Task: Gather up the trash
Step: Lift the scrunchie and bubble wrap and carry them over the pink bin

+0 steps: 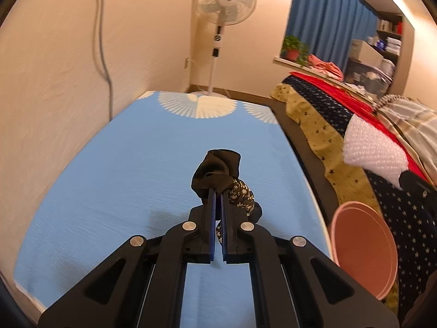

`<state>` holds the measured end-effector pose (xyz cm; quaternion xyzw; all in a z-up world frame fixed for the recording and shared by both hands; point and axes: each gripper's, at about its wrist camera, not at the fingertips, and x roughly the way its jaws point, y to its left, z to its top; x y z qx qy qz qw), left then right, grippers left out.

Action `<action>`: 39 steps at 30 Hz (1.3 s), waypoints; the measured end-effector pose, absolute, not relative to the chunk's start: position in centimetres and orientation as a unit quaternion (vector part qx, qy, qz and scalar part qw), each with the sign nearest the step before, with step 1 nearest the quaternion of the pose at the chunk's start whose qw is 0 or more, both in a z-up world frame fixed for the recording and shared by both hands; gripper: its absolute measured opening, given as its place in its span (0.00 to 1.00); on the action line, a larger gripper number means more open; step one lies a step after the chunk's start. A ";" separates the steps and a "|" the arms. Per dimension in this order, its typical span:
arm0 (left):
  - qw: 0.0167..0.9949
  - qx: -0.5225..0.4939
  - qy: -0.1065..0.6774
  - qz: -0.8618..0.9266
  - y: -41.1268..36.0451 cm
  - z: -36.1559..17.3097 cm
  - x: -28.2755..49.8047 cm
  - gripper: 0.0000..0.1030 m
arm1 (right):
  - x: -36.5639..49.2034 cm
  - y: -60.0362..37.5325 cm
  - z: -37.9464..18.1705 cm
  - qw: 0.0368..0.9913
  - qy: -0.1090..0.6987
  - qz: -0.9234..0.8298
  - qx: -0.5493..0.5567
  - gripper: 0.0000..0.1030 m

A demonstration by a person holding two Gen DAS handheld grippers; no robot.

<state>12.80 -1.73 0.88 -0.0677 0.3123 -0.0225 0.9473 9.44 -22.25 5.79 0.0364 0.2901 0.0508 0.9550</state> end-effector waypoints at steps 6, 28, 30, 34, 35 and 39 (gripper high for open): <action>0.949 -0.051 0.307 -0.044 -3.0 1.7 11.3 0.03 | 7.1 -24.1 6.7 0.960 0.276 0.028 0.040 0.05; 0.948 -0.044 0.296 -0.107 -5.9 1.8 8.7 0.03 | 4.4 -26.5 5.8 0.963 0.264 -0.031 0.039 0.05; 0.948 -0.046 0.294 -0.111 -6.2 1.9 8.8 0.03 | 4.4 -26.5 5.5 0.963 0.266 -0.037 0.035 0.05; 0.948 -0.044 0.292 -0.121 -7.2 1.8 9.2 0.03 | 4.2 -26.5 5.3 0.962 0.266 -0.049 0.028 0.05; 0.948 -0.044 0.292 -0.123 -7.4 1.8 9.3 0.03 | 4.2 -26.7 5.3 0.962 0.266 -0.054 0.029 0.05; 0.946 -0.044 0.291 -0.134 -8.6 1.6 9.7 0.03 | 4.2 -27.3 5.1 0.961 0.269 -0.066 0.027 0.05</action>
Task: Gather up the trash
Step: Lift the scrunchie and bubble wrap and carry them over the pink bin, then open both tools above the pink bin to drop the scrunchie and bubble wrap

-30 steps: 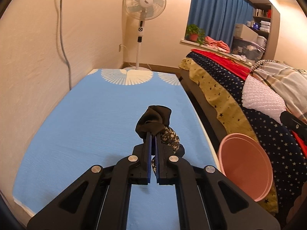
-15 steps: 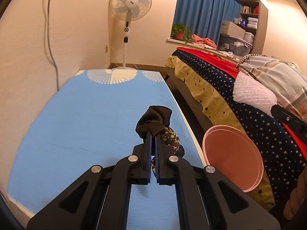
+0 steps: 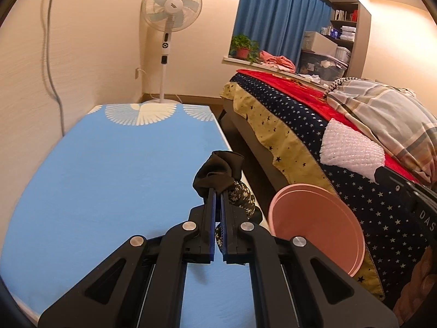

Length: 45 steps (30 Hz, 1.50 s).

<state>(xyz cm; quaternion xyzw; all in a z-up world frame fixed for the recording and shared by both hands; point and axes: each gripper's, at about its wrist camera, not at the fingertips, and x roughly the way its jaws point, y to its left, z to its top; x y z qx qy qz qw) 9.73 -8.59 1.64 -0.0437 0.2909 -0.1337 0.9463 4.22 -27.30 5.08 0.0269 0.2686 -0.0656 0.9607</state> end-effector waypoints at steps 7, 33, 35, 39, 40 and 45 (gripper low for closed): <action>0.943 -0.046 0.295 -0.150 -10.5 1.2 10.8 0.03 | 4.2 -28.6 4.9 0.958 0.271 -0.091 0.027 0.05; 0.926 -0.031 0.302 -0.225 -17.2 -0.5 12.5 0.03 | 4.6 -32.1 3.2 0.937 0.288 -0.193 0.044 0.05; 0.923 -0.029 0.304 -0.232 -17.6 -0.6 12.6 0.03 | 4.7 -32.2 3.1 0.936 0.290 -0.196 0.045 0.05; 0.918 -0.022 0.308 -0.249 -18.8 -0.9 12.5 0.03 | 4.8 -32.6 2.9 0.933 0.293 -0.204 0.048 0.05; 0.917 -0.021 0.309 -0.251 -19.0 -1.0 12.5 0.03 | 4.8 -32.7 2.8 0.932 0.293 -0.206 0.049 0.05; 0.913 -0.016 0.313 -0.262 -19.8 -1.3 12.4 0.03 | 4.8 -33.0 2.8 0.931 0.293 -0.213 0.050 0.05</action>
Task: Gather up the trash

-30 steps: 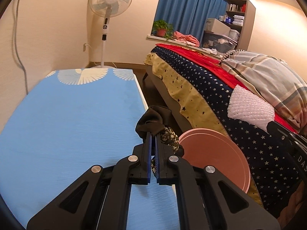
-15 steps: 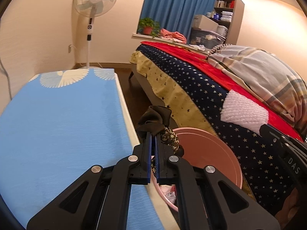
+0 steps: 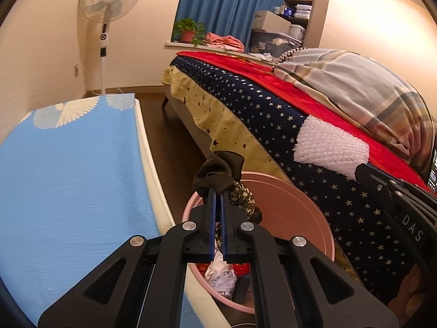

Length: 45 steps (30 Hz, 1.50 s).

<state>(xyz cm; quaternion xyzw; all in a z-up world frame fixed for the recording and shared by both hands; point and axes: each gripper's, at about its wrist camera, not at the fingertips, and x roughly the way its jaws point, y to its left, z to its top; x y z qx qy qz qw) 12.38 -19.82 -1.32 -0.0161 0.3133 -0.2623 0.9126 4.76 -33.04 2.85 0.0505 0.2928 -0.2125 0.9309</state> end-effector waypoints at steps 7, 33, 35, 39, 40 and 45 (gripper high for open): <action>0.899 -0.019 0.333 -0.285 -20.5 -2.0 12.5 0.04 | 4.7 -33.4 2.6 0.927 0.299 -0.218 0.055 0.10; 0.938 0.011 0.287 -0.195 -13.8 1.9 9.5 0.67 | 0.4 -30.2 6.7 0.961 0.235 -0.135 0.048 0.68; 0.942 0.010 0.285 -0.179 -12.7 2.3 9.0 0.71 | -0.2 -29.7 7.2 0.965 0.226 -0.124 0.045 0.80; 0.947 0.010 0.283 -0.153 -10.7 2.9 7.9 0.75 | -1.2 -28.9 7.8 0.969 0.218 -0.108 0.047 0.88; 0.949 0.013 0.280 -0.142 -10.1 3.1 7.5 0.75 | -1.4 -28.6 7.8 0.970 0.217 -0.102 0.045 0.90; 0.956 0.001 0.271 -0.115 -7.5 4.4 5.6 0.82 | -2.4 -26.9 7.8 0.972 0.221 -0.077 0.027 0.95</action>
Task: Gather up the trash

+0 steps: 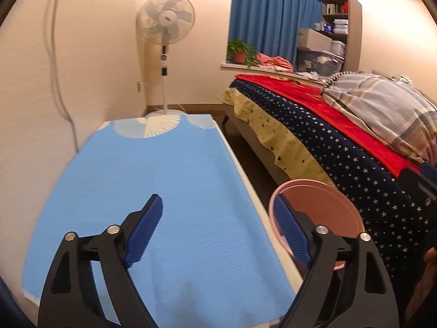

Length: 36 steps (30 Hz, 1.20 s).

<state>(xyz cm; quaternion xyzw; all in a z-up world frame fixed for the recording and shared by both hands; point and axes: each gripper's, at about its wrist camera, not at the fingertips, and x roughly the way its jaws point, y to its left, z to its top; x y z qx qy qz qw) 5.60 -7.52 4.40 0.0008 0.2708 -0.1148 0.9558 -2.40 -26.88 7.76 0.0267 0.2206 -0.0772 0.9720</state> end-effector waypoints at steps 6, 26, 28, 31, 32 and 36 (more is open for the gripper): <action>0.958 -0.012 0.273 -0.092 -5.4 5.1 3.7 0.86 | -3.1 -25.7 7.4 0.971 0.231 -0.063 0.027 0.95; 0.955 -0.044 0.294 -0.003 -1.0 2.7 3.2 0.89 | 0.0 -22.7 3.5 0.957 0.284 -0.056 0.006 0.95; 0.955 -0.042 0.295 -0.002 -0.9 2.5 3.3 0.89 | 0.5 -22.3 3.3 0.957 0.286 -0.054 0.005 0.95; 0.954 -0.042 0.297 0.002 -0.8 2.4 3.5 0.89 | 1.0 -21.7 2.9 0.956 0.288 -0.050 -0.001 0.95; 0.954 -0.042 0.296 0.002 -0.8 2.4 3.5 0.89 | 1.1 -21.5 2.7 0.956 0.289 -0.048 -0.001 0.95; 0.956 -0.038 0.292 0.003 -0.8 2.4 3.3 0.89 | 1.7 -21.3 2.3 0.955 0.294 -0.045 -0.001 0.95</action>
